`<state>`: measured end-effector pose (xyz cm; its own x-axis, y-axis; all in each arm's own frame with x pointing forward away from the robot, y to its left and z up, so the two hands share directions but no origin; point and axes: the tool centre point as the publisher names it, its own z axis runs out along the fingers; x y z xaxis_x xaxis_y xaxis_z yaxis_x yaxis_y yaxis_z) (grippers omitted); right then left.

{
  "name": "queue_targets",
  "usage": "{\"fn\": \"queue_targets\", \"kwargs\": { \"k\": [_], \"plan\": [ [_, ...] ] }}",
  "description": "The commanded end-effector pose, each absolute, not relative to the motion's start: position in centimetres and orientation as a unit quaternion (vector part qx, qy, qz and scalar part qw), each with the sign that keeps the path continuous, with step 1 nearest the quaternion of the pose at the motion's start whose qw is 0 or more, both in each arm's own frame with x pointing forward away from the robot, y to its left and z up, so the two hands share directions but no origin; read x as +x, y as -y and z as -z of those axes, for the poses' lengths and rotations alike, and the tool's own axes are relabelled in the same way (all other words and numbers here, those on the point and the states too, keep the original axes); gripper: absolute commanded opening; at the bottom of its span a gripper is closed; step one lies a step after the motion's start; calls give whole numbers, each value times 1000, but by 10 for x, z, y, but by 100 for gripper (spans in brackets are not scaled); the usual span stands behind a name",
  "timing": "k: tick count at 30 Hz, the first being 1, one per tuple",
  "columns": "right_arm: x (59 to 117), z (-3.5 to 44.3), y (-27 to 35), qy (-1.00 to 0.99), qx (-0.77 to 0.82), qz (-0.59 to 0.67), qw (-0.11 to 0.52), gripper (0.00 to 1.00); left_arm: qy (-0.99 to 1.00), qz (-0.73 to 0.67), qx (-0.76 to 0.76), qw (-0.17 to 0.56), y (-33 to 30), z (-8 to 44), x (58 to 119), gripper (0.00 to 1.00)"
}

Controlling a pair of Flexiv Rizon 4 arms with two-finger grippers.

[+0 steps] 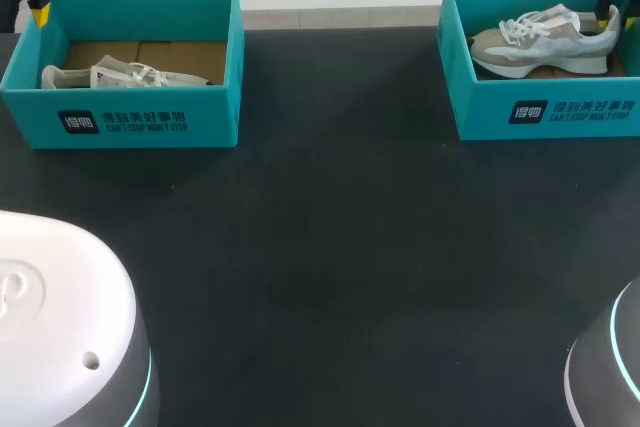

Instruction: Take the shoe out of the shoebox, open the shoe tongue, remove and reinsert the insole, then place the shoe into the shoebox

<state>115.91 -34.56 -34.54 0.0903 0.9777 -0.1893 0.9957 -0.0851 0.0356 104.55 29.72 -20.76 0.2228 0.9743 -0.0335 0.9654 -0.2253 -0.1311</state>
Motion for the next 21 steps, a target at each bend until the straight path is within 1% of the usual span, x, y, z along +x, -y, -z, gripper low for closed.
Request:
{"fn": "queue_targets", "kwargs": {
  "k": [1, 5, 10, 21],
  "plan": [
    [1164, 347, 347, -670, 735, 63, 81, 0, 620, -54, -781, 42, -298, 207, 1046, 100],
    [1162, 341, 350, -669, 735, 65, 91, 0, 620, -54, -781, 42, -298, 207, 1046, 100],
    [1154, 316, 348, -678, 724, 61, 111, 0, 620, -54, -781, 42, -298, 207, 1046, 100],
    [1137, 225, 339, -648, 748, 43, 135, 0, 620, -54, -781, 42, -298, 207, 1046, 100]
  ]
}}
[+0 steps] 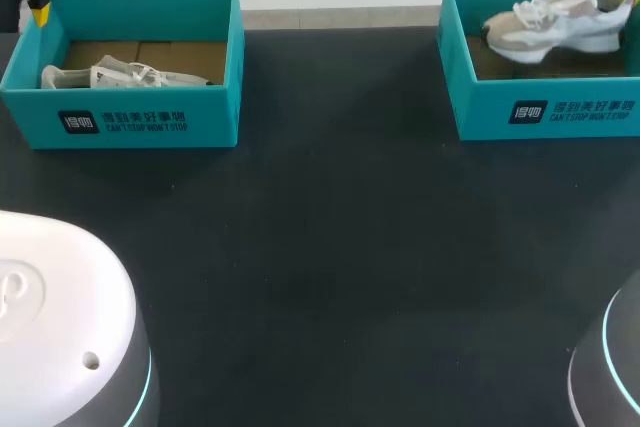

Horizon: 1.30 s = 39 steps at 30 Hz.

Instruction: Take the shoe out of the shoebox, open the shoe tongue, remove and reinsert the insole, then place the shoe into the shoebox

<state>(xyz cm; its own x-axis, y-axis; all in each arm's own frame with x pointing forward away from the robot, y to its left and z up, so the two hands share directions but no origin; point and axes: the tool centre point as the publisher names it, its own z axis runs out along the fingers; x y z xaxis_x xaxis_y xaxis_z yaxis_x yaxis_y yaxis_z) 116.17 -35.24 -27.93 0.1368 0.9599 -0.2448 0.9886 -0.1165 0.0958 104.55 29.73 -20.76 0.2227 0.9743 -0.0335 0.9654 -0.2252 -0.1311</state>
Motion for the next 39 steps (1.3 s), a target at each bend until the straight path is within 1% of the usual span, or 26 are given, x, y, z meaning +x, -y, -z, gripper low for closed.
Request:
{"fn": "queue_targets", "kwargs": {
  "k": [1, 5, 10, 26, 28, 29, 32, 33, 39],
  "plan": [
    [1137, 218, 337, -649, 747, 43, 141, 0, 620, -54, -781, 42, -298, 207, 1046, 100],
    [1137, 193, 333, -639, 751, 35, 162, 0, 620, -54, -781, 42, -298, 207, 1046, 100],
    [1137, 173, 330, -628, 759, 26, 170, 0, 620, -54, -781, 42, -298, 207, 1046, 100],
    [1137, 173, 330, -628, 759, 26, 170, 0, 620, -54, -781, 42, -298, 207, 1046, 100],
    [1132, 161, 323, -613, 771, 33, 170, 0, 620, -54, -781, 42, -298, 207, 1046, 100],
    [1130, 157, 319, -615, 772, 38, 159, 0, 620, -54, -781, 42, -298, 207, 1046, 100],
    [1121, 146, 306, -613, 774, 49, 151, 0, 620, -54, -781, 42, -298, 207, 1046, 100],
    [1117, 142, 300, -605, 779, 45, 157, 0, 620, -54, -781, 42, -298, 207, 1046, 100],
    [1090, 132, 272, -594, 789, 47, 152, 0, 620, -54, -781, 42, -298, 207, 1046, 100]
  ]
}}
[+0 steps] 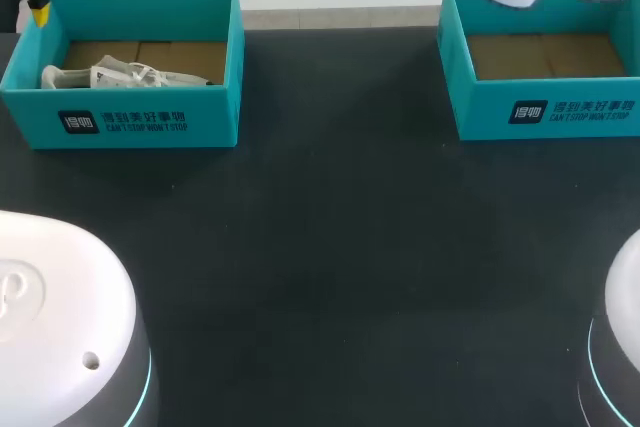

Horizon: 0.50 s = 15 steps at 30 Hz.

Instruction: Take the shoe out of the shoebox, open the shoe tongue, remove and reinsert the insole, then place the shoe into the shoebox

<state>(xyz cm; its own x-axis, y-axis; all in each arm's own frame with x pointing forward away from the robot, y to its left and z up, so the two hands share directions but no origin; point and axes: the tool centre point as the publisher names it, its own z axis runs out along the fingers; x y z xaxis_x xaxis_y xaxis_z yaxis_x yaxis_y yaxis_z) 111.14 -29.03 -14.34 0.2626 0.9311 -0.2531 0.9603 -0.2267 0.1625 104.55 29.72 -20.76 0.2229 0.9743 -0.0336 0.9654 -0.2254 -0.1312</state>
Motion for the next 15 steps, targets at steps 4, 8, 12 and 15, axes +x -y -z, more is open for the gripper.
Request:
{"fn": "queue_targets", "kwargs": {
  "k": [4, 8, 12, 15],
  "plan": [
    [1066, 131, 246, -595, 788, 34, 152, 0, 620, -54, -781, 42, -298, 207, 1046, 100],
    [1038, 129, 219, -590, 793, 26, 151, 0, 620, -54, -781, 42, -298, 207, 1046, 100],
    [1006, 128, 189, -590, 788, 42, 170, 0, 620, -54, -781, 42, -298, 207, 1046, 100],
    [982, 132, 165, -585, 791, 49, 171, 0, 620, -54, -781, 42, -298, 207, 1046, 100]
  ]
}}
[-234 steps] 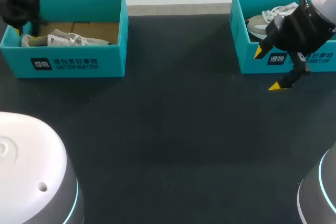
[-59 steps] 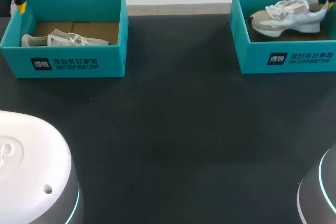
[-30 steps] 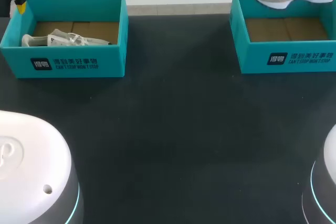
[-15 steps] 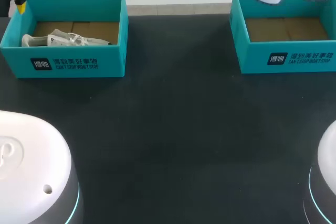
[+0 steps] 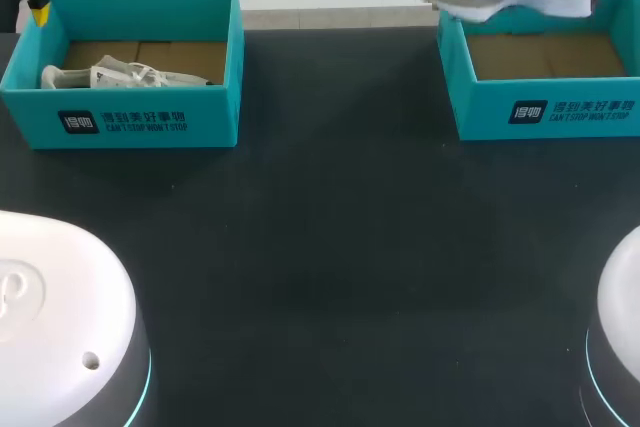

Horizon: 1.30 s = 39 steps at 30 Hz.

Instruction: Take the shoe out of the shoebox, open the shoe tongue, remove and reinsert the insole, then place the shoe into the shoebox

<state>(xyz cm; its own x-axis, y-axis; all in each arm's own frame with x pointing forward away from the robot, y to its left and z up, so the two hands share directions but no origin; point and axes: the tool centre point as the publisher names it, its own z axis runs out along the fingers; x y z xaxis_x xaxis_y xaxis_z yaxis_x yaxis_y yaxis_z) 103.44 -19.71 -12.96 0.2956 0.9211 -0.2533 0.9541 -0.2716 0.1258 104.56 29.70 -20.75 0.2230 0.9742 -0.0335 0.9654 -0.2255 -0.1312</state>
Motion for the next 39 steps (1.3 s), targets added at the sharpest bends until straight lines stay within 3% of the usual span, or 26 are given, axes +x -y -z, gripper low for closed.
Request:
{"fn": "queue_targets", "kwargs": {
  "k": [1, 11, 32, 39],
  "plan": [
    [974, 133, 157, -583, 793, 42, 171, 0, 620, -54, -781, 42, -298, 207, 1046, 100],
    [909, 122, 89, -573, 799, 77, 165, 0, 620, -54, -781, 42, -298, 207, 1046, 100],
    [909, 122, 89, -573, 799, 77, 165, 0, 620, -54, -781, 42, -298, 207, 1046, 100],
    [866, 120, 40, -584, 786, 102, 173, 0, 620, -54, -781, 42, -298, 207, 1046, 100]
  ]
}}
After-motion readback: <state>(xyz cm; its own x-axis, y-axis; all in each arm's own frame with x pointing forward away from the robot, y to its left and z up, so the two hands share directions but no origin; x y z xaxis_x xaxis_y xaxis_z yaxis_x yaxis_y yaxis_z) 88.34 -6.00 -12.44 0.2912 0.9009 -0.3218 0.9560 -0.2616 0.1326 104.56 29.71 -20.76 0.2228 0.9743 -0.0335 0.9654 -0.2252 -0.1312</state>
